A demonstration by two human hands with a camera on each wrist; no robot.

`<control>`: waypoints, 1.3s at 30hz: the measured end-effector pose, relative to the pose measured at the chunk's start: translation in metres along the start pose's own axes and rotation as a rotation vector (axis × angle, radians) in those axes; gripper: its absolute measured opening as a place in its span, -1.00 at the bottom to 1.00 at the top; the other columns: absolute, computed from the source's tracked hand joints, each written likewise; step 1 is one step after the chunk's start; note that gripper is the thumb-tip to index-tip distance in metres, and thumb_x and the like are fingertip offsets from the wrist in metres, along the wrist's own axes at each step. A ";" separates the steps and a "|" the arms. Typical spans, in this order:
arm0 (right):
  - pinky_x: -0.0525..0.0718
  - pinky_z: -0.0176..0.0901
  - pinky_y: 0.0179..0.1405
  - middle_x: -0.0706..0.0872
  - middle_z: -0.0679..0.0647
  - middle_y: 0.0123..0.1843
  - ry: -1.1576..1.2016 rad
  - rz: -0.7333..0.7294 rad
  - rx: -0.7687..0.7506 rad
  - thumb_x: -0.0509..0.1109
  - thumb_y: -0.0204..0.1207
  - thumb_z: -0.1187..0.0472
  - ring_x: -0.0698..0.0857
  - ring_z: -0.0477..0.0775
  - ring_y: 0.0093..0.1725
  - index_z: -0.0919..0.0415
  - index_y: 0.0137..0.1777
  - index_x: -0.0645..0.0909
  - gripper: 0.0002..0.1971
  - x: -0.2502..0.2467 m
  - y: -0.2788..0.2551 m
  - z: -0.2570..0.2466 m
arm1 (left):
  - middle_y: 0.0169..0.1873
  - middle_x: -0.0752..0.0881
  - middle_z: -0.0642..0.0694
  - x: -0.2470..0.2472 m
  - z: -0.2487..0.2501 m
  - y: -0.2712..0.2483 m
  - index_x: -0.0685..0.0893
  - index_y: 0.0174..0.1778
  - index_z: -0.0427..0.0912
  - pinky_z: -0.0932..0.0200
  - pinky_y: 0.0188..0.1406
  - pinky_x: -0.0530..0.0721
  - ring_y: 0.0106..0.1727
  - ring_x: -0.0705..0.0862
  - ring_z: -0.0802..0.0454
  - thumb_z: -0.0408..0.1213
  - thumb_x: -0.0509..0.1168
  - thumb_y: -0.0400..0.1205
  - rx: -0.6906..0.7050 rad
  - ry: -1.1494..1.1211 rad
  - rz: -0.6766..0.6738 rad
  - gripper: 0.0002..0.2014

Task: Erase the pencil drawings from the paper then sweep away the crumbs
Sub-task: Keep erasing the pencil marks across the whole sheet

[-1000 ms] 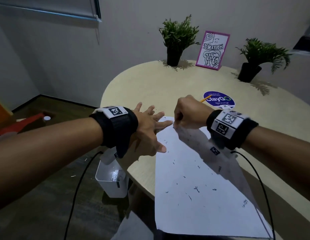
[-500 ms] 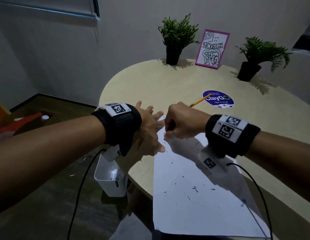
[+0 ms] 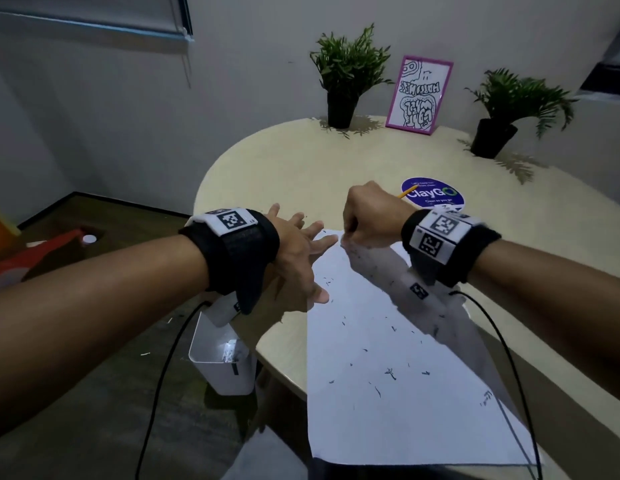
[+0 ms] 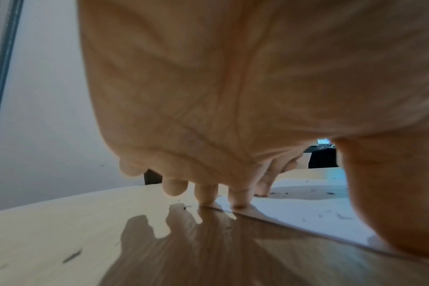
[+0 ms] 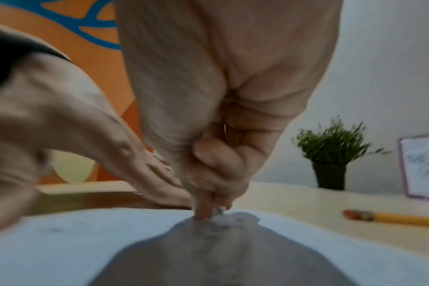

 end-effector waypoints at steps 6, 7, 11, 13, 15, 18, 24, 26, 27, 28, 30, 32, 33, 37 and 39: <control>0.70 -0.20 -0.35 0.74 -0.01 -0.50 0.046 -0.117 -0.087 0.61 0.42 0.10 0.69 -0.21 -0.45 0.08 -0.40 0.76 -0.80 0.004 -0.013 -0.019 | 0.70 -0.40 0.10 -0.002 -0.004 0.001 -0.33 0.70 0.28 -0.47 0.56 -0.45 0.71 -0.42 -0.09 0.60 0.12 0.44 0.023 -0.007 -0.026 0.07; 0.73 -0.16 -0.32 0.76 0.02 -0.48 0.043 -0.071 -0.054 0.61 0.42 0.12 0.72 -0.13 -0.41 0.11 -0.39 0.78 -0.81 0.001 -0.008 -0.011 | 0.70 -0.40 0.10 -0.001 -0.003 0.001 -0.37 0.69 0.28 -0.47 0.56 -0.45 0.71 -0.42 -0.09 0.59 0.12 0.44 0.022 -0.003 -0.023 0.08; 0.76 -0.08 -0.28 0.77 0.11 -0.40 0.023 -0.011 0.000 0.62 0.41 0.18 0.75 0.10 -0.30 0.26 -0.30 0.82 -0.84 0.001 -0.001 -0.007 | 0.71 -0.38 0.10 -0.001 -0.001 0.000 -0.38 0.68 0.27 -0.46 0.56 -0.45 0.72 -0.40 -0.10 0.58 0.13 0.46 0.018 0.005 -0.018 0.07; 0.72 -0.11 -0.32 0.74 0.08 -0.43 0.014 -0.076 -0.075 0.60 0.41 0.18 0.71 0.06 -0.33 0.23 -0.30 0.82 -0.87 0.007 -0.012 -0.025 | 0.71 -0.38 0.08 -0.002 -0.001 -0.002 -0.33 0.70 0.26 -0.48 0.56 -0.44 0.72 -0.40 -0.11 0.55 0.12 0.49 0.025 0.001 -0.017 0.03; 0.71 -0.12 -0.34 0.72 0.06 -0.49 0.045 -0.115 -0.082 0.59 0.41 0.16 0.70 0.01 -0.39 0.20 -0.35 0.80 -0.84 0.008 -0.016 -0.029 | 0.71 -0.40 0.07 -0.003 -0.001 -0.003 -0.32 0.70 0.28 -0.48 0.56 -0.43 0.72 -0.40 -0.12 0.55 0.12 0.49 0.036 -0.008 -0.011 0.02; 0.79 0.04 -0.23 0.76 0.17 -0.44 0.030 -0.004 0.024 0.59 0.41 0.17 0.73 0.13 -0.32 0.32 -0.36 0.79 -0.78 0.002 -0.001 -0.004 | 0.70 -0.40 0.08 -0.001 -0.001 -0.001 -0.40 0.68 0.27 -0.46 0.56 -0.45 0.72 -0.41 -0.11 0.56 0.13 0.47 0.031 -0.011 -0.014 0.07; 0.75 -0.11 -0.34 0.74 0.07 -0.43 0.046 -0.083 -0.046 0.62 0.41 0.14 0.74 0.07 -0.31 0.19 -0.32 0.81 -0.84 0.010 -0.013 -0.022 | 0.69 -0.42 0.08 0.001 -0.005 0.001 -0.39 0.67 0.28 -0.46 0.57 -0.43 0.71 -0.41 -0.09 0.57 0.14 0.46 0.050 -0.039 -0.015 0.07; 0.74 -0.14 -0.34 0.75 0.03 -0.47 0.048 -0.094 -0.038 0.59 0.43 0.15 0.75 -0.01 -0.35 0.19 -0.34 0.81 -0.84 0.005 -0.012 -0.018 | 0.69 -0.43 0.09 0.001 -0.007 0.003 -0.40 0.66 0.30 -0.46 0.57 -0.44 0.71 -0.42 -0.08 0.59 0.14 0.44 0.050 -0.041 -0.015 0.08; 0.76 -0.13 -0.30 0.78 0.06 -0.43 0.029 -0.075 -0.014 0.57 0.44 0.17 0.76 0.00 -0.31 0.22 -0.31 0.82 -0.84 0.002 -0.006 -0.010 | 0.69 -0.42 0.10 0.002 -0.007 0.003 -0.41 0.66 0.29 -0.45 0.57 -0.45 0.71 -0.42 -0.08 0.59 0.14 0.44 0.046 -0.036 -0.017 0.09; 0.78 -0.09 -0.26 0.81 0.11 -0.38 0.009 -0.050 0.012 0.57 0.44 0.19 0.78 0.03 -0.26 0.27 -0.27 0.83 -0.85 -0.002 -0.002 -0.003 | 0.69 -0.42 0.11 0.002 -0.006 0.004 -0.42 0.66 0.29 -0.45 0.57 -0.46 0.71 -0.42 -0.08 0.60 0.14 0.43 0.042 -0.032 -0.018 0.10; 0.80 -0.03 -0.24 0.81 0.17 -0.32 -0.013 -0.015 0.033 0.59 0.43 0.20 0.78 0.13 -0.20 0.33 -0.24 0.83 -0.84 -0.004 0.004 0.002 | 0.69 -0.41 0.12 0.002 -0.004 0.003 -0.42 0.66 0.29 -0.44 0.57 -0.46 0.71 -0.42 -0.07 0.59 0.14 0.44 0.036 -0.032 -0.018 0.09; 0.79 -0.03 -0.28 0.79 0.17 -0.35 -0.019 -0.047 -0.032 0.59 0.42 0.20 0.77 0.15 -0.24 0.31 -0.25 0.82 -0.85 0.003 0.001 -0.009 | 0.69 -0.41 0.11 0.001 -0.004 0.001 -0.39 0.67 0.28 -0.44 0.58 -0.44 0.71 -0.41 -0.07 0.57 0.14 0.46 0.038 -0.033 -0.015 0.07; 0.76 -0.07 -0.31 0.78 0.14 -0.37 -0.017 -0.087 -0.078 0.59 0.43 0.18 0.76 0.11 -0.26 0.27 -0.25 0.83 -0.85 0.007 -0.004 -0.017 | 0.70 -0.41 0.10 0.001 -0.005 0.001 -0.37 0.68 0.27 -0.45 0.58 -0.42 0.72 -0.41 -0.07 0.56 0.14 0.47 0.043 -0.033 -0.012 0.06; 0.72 -0.19 -0.29 0.79 0.06 -0.39 0.003 -0.089 -0.065 0.58 0.44 0.12 0.76 -0.01 -0.31 0.20 -0.29 0.83 -0.83 0.004 -0.004 -0.009 | 0.69 -0.42 0.09 0.002 -0.006 0.004 -0.40 0.67 0.28 -0.46 0.57 -0.44 0.71 -0.41 -0.09 0.58 0.13 0.45 0.048 -0.036 -0.014 0.08; 0.79 -0.09 -0.25 0.81 0.08 -0.35 0.009 -0.034 0.015 0.60 0.43 0.14 0.78 0.04 -0.27 0.22 -0.26 0.83 -0.85 -0.002 0.002 0.007 | 0.69 -0.43 0.10 0.002 -0.005 0.005 -0.42 0.66 0.28 -0.45 0.57 -0.45 0.71 -0.42 -0.08 0.59 0.14 0.44 0.044 -0.039 -0.017 0.10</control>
Point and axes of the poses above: each hand's wrist, its own y-axis towards the middle knuckle, its own x-axis out of the palm, z = x × y, the point moved 2 cm from there along y, towards the middle knuckle
